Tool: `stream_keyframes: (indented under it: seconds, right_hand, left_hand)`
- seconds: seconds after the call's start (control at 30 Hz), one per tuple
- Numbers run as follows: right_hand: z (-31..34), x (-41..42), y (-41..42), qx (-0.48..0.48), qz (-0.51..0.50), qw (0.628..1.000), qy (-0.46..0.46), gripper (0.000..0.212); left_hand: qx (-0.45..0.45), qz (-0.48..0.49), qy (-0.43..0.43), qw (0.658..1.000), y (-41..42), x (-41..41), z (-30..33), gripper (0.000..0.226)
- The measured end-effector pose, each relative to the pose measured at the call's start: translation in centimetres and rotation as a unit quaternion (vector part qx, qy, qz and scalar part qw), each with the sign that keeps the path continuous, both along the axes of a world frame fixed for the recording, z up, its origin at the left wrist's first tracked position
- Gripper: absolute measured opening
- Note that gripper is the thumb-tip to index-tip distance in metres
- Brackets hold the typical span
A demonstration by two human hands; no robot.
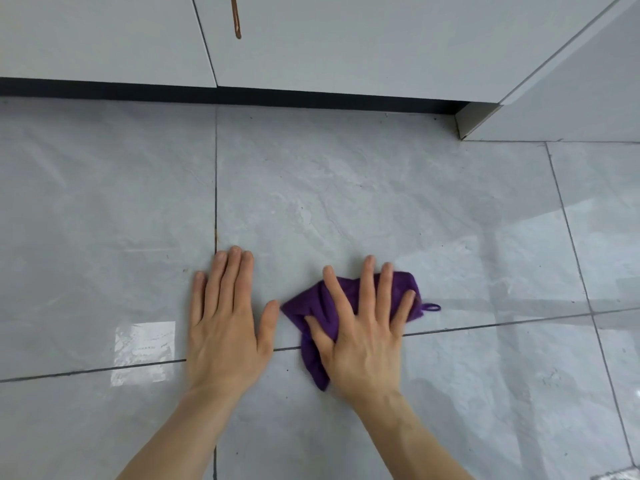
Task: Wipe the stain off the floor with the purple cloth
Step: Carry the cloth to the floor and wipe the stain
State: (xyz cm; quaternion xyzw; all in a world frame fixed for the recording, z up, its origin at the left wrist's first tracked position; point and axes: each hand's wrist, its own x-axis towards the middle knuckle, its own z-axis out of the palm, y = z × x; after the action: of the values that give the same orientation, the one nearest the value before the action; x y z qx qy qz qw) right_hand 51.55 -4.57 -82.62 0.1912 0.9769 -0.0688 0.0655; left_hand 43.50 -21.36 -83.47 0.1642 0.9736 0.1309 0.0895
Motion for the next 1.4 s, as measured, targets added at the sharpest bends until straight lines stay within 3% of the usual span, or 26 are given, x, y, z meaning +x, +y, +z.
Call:
stream_keyframes:
  seconds: [0.17,0.4,0.63,0.83,1.1,1.4]
  right_hand:
    - [-0.1,1.7,5.3,0.008,-0.065,0.998,-0.006,0.068]
    - [-0.9,-3.8,3.8,-0.01,-0.187,0.981,0.049,0.072]
    - [0.1,-5.6,-1.8,-0.041,-0.009,0.999,0.032,0.068]
    - [-0.2,-1.6,-0.1,-0.032,0.033,0.998,0.03,0.069]
    - [-0.3,3.2,9.2,0.006,-0.127,0.992,0.009,0.067]
    - [-1.2,3.7,6.6,-0.007,-0.256,0.964,0.071,0.069]
  left_hand:
    - [-0.018,0.001,0.004,1.0,0.1,0.1,0.0,0.075]
    - [-0.028,0.002,0.004,1.0,0.4,0.1,-0.1,0.075]
    - [-0.026,0.006,0.016,0.999,0.5,0.1,0.1,0.072]
    - [-0.031,0.003,0.015,0.999,0.3,0.1,0.1,0.076]
    - [-0.025,0.007,0.022,0.999,0.3,0.3,0.1,0.075]
    - [-0.017,0.009,0.029,0.999,0.6,0.4,0.1,0.076]
